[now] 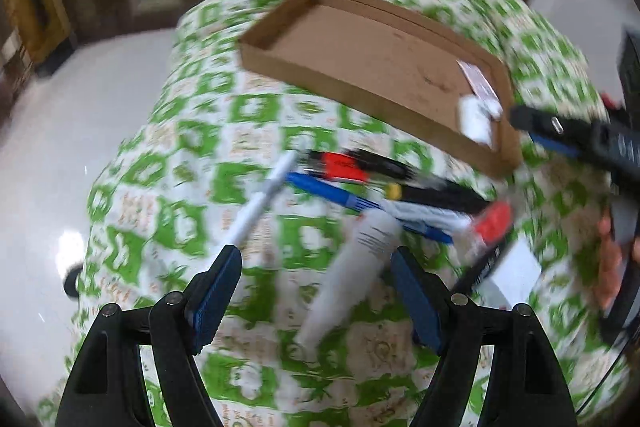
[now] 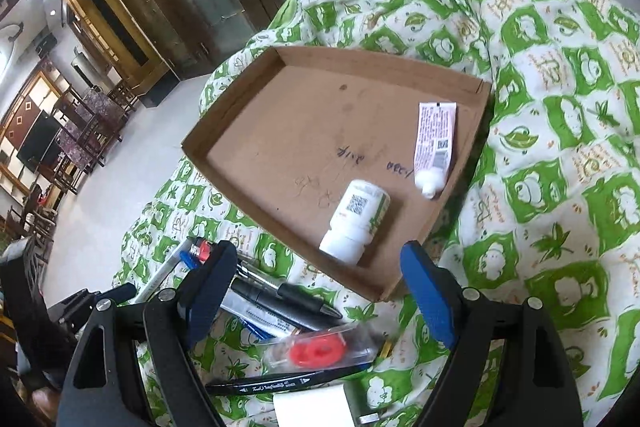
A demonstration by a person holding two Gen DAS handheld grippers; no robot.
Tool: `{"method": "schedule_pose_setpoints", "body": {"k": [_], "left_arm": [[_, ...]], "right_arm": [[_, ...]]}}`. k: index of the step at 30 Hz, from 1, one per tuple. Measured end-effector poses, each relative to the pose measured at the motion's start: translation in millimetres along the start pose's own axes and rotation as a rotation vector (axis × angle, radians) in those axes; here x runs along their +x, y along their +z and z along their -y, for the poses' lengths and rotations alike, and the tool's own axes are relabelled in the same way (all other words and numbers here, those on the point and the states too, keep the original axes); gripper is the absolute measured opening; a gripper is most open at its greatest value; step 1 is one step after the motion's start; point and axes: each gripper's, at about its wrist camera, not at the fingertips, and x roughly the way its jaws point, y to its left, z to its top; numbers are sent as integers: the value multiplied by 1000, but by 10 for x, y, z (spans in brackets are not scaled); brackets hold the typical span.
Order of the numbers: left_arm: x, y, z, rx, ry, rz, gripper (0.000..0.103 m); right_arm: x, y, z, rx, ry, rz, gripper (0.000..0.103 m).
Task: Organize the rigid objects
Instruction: 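Grasp the white spray bottle with the left gripper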
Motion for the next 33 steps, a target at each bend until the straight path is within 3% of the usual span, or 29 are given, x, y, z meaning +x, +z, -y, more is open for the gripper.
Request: {"method": "schedule_pose_setpoints", "body": {"k": [7,10,15,20,22,24,28,33], "left_arm": [[271,0,231,81,21,-71,77],[322,-10,205,64,13,-81,43],[283,-7,152,39,-16,-67,38],[286,-1,78,-4,-47,-79,37],[300,3,91,1,-46,-84,37],[310,-2,100,5,-29,-89,35],[283,-13,90,-10,-30,-87,36],[208,-28,-71,-90,-16,-68,35]], "right_arm": [[23,-38,74,56,28,-34,83],[48,-105,88,86,67,-80,83],[168,-274,104,145,66,-203,83],[239,-371,8,109,16,-258,83],[279,-404,-72,110,125,-279,83],[298,-418,-181,140,348,-297,83],[175,-378,-305,57,317,-230,83],[221,-466,-196,120,302,-288,83]]}}
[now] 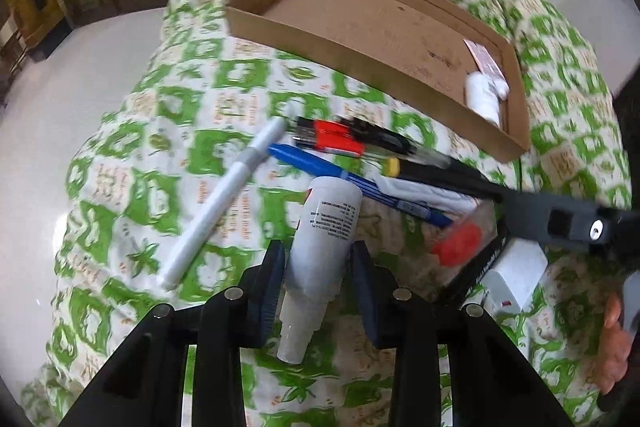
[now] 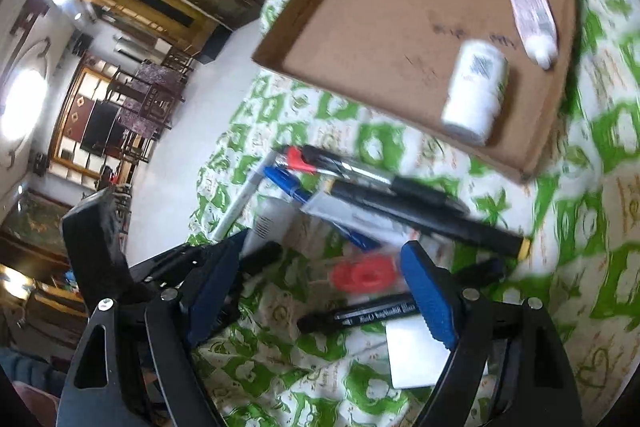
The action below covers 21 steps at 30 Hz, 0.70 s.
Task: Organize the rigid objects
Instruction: 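Grasp the white spray bottle with the left gripper, then grasp the clear pouch with red item with the right gripper while the left gripper holds the spray bottle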
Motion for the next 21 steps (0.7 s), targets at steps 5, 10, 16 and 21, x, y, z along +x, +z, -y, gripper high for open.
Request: {"method": "schedule_pose_setpoints", "body": {"k": [5,10,16,21], "left_arm": [[38,-10,-15,-11,-10,-19,35],[169,-54,222,97,-28,-78,35],[37,-71,213,66,-27,-28,31],[-28,-33,-90,-79,-39,1,31]], "right_arm": [[79,-134,124,135,27,-81,78],[145,-170,87,145,24,-109,78],[297,5,109,163,47,-98,78],[393,114,72,119,126,-95,78]]}}
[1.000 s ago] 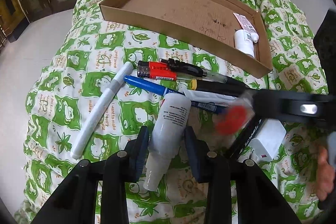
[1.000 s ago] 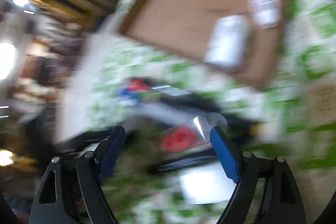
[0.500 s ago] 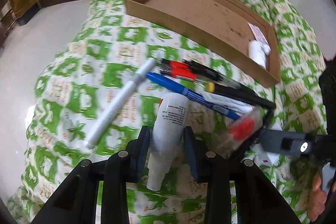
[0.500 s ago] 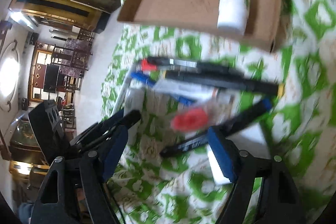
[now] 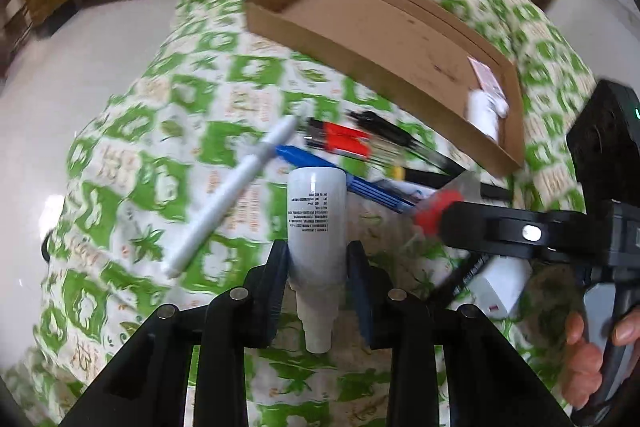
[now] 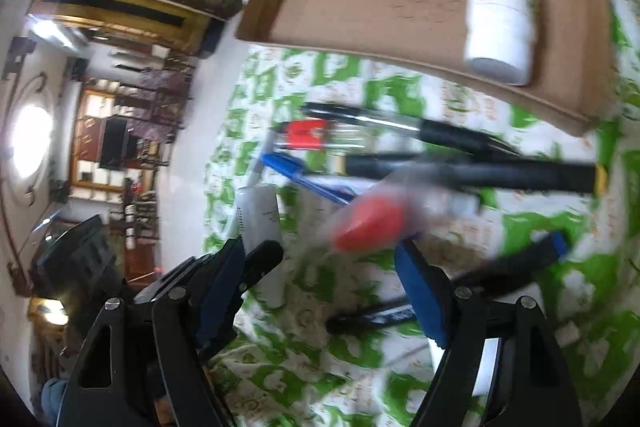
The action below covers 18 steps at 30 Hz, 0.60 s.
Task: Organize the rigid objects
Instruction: 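Grasp the clear pouch with red item with the right gripper while the left gripper holds the spray bottle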
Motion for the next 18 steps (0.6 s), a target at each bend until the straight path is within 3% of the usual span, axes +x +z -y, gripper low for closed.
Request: {"method": "schedule_pose_setpoints", "body": {"k": [5,10,18], "left_arm": [[19,-22,-47,-11,26,-10,31],[43,1,-43,-15,32,-17,31],[85,22,-28,-8,23,-28,31]], "right_arm": [[-20,77,-17,28,145,-7,78],[-75,51,0,37,31,10,77],[127,206,-62,110,-160,72,58]]}}
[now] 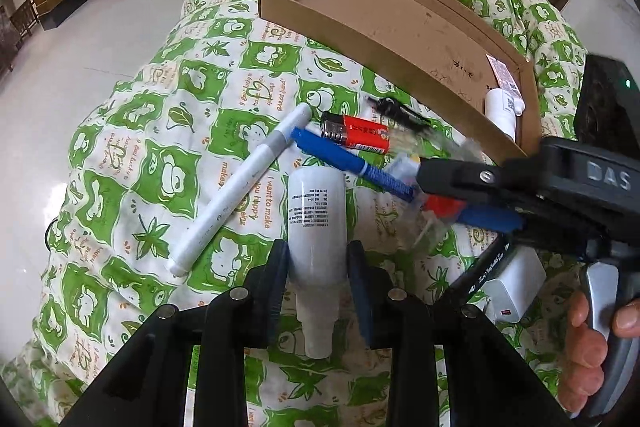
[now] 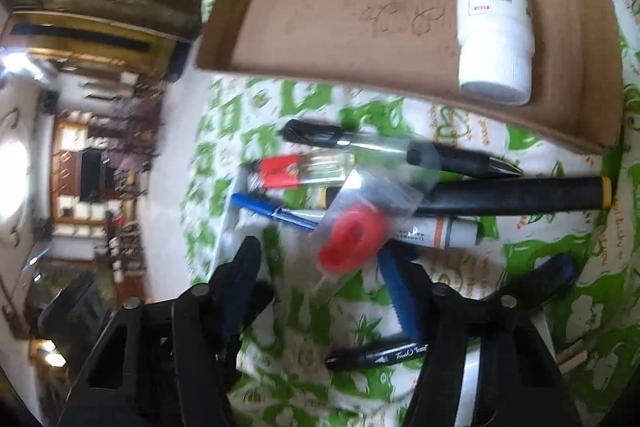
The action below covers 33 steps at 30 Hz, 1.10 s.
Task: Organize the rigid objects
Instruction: 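Grasp the clear pouch with red item with the right gripper while the left gripper holds the spray bottle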
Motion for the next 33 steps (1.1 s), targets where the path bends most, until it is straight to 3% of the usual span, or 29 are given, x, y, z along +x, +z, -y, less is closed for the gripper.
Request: {"method": "schedule_pose_setpoints", "body": {"k": [2,3,7,11,21,24,25,29,33], "left_arm": [[14,3,-6,0,-4,-6,31],[22,6,-9,0,-8,-9,31],[41,10,-3,6,-11,-17,31],[51,17,-14,3,-17,-22,31],[55,20,6,2,-9,-5,31],[31,20,-9,2,-12,6,31],[22,19,-21,2,-13,8,31],[15,19,-41,2,-15,8,31],[40,25,-53,1,-15,-6,31]], "right_arm": [[44,1,-79,-56,-70,17,36],[97,-2,-117,-88,-100,6,35],[127,-6,-173,-144,-143,-11,34],[184,-52,-323,-361,-282,-124,36],[179,-154,-442,-444,-441,-28,46],[155,-211,-467,-457,-454,8,43],[150,-234,-491,-467,-445,20,33],[123,-293,-622,-507,-326,26,29],[228,-309,-619,-535,-393,17,29]]}}
